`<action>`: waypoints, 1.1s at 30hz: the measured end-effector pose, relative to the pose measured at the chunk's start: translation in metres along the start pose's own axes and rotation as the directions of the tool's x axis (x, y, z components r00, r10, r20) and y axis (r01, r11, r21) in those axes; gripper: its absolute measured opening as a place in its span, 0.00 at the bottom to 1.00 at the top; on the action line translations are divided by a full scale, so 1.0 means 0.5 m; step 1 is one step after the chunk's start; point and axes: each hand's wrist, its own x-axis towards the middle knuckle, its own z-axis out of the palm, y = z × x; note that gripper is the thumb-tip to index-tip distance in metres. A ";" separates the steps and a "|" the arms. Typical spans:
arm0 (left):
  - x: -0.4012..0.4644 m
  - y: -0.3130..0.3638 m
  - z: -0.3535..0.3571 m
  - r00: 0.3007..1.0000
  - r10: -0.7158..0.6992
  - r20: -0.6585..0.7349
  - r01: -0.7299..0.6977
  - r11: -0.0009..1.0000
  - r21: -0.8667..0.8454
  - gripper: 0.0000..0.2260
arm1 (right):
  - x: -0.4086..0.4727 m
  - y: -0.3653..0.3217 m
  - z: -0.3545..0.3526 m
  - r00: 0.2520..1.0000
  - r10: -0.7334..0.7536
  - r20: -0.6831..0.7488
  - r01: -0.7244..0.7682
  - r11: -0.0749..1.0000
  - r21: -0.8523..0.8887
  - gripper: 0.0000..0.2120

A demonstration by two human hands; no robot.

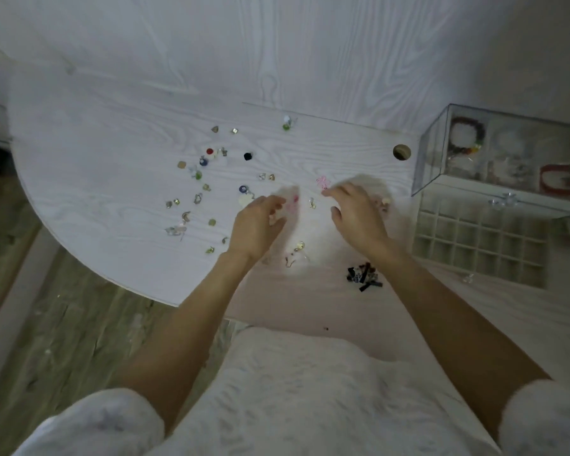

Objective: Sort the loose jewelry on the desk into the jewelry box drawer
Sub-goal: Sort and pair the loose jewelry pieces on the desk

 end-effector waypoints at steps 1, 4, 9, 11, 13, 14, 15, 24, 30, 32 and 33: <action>0.026 -0.002 0.004 0.999 0.021 0.049 -0.022 0.999 0.034 0.16 | 0.032 -0.002 0.003 1.000 0.010 0.001 -0.010 1.000 -0.028 0.20; 0.092 0.002 0.025 0.980 0.081 0.182 -0.099 0.991 0.092 0.23 | 0.104 0.005 0.017 0.999 0.027 0.027 -0.024 0.993 -0.113 0.25; 0.125 -0.002 0.045 0.942 0.140 0.304 -0.190 0.972 0.139 0.22 | 0.130 0.004 0.041 0.991 0.061 0.117 -0.041 0.986 -0.164 0.25; 0.132 -0.009 0.041 0.937 0.153 0.313 -0.208 0.966 0.151 0.17 | 0.123 0.002 0.048 0.993 0.062 0.096 -0.044 0.983 -0.181 0.21; 0.134 -0.015 0.038 0.938 0.158 0.308 -0.207 0.969 0.135 0.13 | 0.116 -0.002 0.054 0.994 0.089 0.070 -0.073 0.976 -0.203 0.17; 0.132 -0.017 0.036 0.940 0.156 0.304 -0.202 0.971 0.125 0.12 | 0.112 -0.005 0.057 0.991 0.116 0.060 -0.102 0.974 -0.203 0.15; 0.129 -0.018 0.035 0.943 0.150 0.298 -0.193 0.974 0.120 0.11 | 0.108 -0.010 0.059 0.989 0.141 0.050 -0.129 0.971 -0.200 0.13; 0.110 -0.017 0.027 0.941 0.032 0.337 -0.084 0.987 0.139 0.11 | 0.048 -0.028 0.062 0.971 0.225 0.084 -0.206 0.960 -0.192 0.11; 0.082 -0.005 0.024 0.947 0.164 0.278 -0.177 0.984 0.022 0.06 | -0.004 -0.020 0.054 0.967 0.252 -0.038 -0.249 0.966 0.065 0.04; 0.057 0.006 0.023 0.936 0.234 0.264 -0.221 0.972 -0.076 0.05 | -0.041 -0.022 0.039 0.948 0.303 -0.094 -0.284 0.942 0.177 0.02; 0.042 0.012 0.023 0.938 0.251 0.241 -0.224 0.965 -0.136 0.05 | -0.063 -0.024 0.030 0.937 0.332 -0.114 -0.298 0.924 0.239 0.02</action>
